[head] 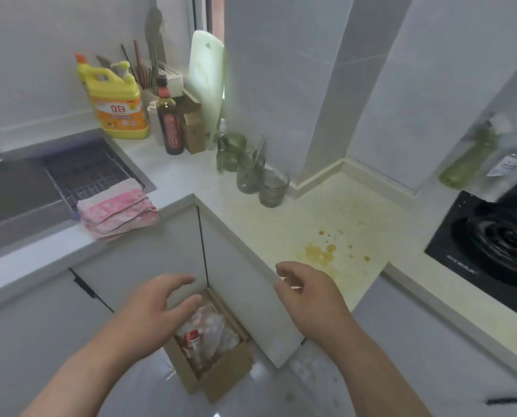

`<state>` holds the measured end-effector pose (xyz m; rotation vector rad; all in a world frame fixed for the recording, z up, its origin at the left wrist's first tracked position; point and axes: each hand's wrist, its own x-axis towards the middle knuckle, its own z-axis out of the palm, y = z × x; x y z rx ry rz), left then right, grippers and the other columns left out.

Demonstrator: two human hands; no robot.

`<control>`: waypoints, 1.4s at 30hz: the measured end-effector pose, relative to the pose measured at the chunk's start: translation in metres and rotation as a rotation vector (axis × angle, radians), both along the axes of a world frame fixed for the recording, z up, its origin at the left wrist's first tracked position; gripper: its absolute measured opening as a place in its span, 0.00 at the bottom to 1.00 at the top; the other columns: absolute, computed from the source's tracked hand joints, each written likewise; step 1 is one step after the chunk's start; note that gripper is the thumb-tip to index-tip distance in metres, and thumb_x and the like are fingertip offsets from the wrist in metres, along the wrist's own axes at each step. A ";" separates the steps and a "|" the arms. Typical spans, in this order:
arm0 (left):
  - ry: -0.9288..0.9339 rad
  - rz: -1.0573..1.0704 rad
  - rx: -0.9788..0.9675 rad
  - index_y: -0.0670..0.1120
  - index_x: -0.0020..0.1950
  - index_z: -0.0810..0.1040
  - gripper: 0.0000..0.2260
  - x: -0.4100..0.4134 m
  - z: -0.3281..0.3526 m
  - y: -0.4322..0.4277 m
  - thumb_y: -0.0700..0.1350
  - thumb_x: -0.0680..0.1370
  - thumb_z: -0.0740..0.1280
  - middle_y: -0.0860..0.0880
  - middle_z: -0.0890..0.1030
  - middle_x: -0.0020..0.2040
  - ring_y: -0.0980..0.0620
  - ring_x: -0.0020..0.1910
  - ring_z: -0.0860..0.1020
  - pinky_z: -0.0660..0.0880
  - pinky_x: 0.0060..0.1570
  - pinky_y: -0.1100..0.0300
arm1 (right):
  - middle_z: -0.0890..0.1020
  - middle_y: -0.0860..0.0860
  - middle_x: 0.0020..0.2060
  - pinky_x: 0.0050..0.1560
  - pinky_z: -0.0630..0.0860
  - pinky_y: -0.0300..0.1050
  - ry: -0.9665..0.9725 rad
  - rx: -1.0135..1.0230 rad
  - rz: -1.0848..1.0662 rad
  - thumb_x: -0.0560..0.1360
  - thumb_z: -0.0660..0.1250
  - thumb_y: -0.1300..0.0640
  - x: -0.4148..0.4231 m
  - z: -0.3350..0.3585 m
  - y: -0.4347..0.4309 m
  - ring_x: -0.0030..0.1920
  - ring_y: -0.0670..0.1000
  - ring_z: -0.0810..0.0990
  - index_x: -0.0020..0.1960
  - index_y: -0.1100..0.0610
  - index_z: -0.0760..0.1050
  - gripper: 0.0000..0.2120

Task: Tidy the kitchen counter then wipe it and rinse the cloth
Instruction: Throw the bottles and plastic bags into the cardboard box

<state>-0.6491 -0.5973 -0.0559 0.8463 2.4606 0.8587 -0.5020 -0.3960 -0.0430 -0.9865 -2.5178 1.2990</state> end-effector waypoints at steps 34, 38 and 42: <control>0.089 -0.934 0.262 0.56 0.64 0.75 0.18 0.508 0.140 0.243 0.51 0.74 0.69 0.58 0.75 0.62 0.55 0.58 0.74 0.71 0.60 0.56 | 0.80 0.38 0.48 0.58 0.74 0.38 0.209 0.130 -0.990 0.75 0.68 0.56 0.620 0.094 0.025 0.50 0.36 0.78 0.59 0.51 0.79 0.12; 0.053 -0.994 0.243 0.56 0.64 0.75 0.18 0.533 0.135 0.298 0.51 0.75 0.69 0.57 0.76 0.62 0.54 0.59 0.74 0.71 0.59 0.56 | 0.80 0.39 0.50 0.57 0.75 0.38 0.179 0.139 -1.050 0.76 0.67 0.56 0.650 0.093 0.064 0.50 0.37 0.79 0.59 0.49 0.78 0.12; 0.032 -1.038 0.250 0.54 0.65 0.75 0.18 0.549 0.128 0.352 0.49 0.75 0.69 0.59 0.76 0.59 0.59 0.57 0.73 0.68 0.58 0.62 | 0.78 0.37 0.49 0.49 0.69 0.26 0.102 0.176 -1.060 0.77 0.66 0.55 0.672 0.089 0.104 0.50 0.31 0.75 0.61 0.49 0.77 0.12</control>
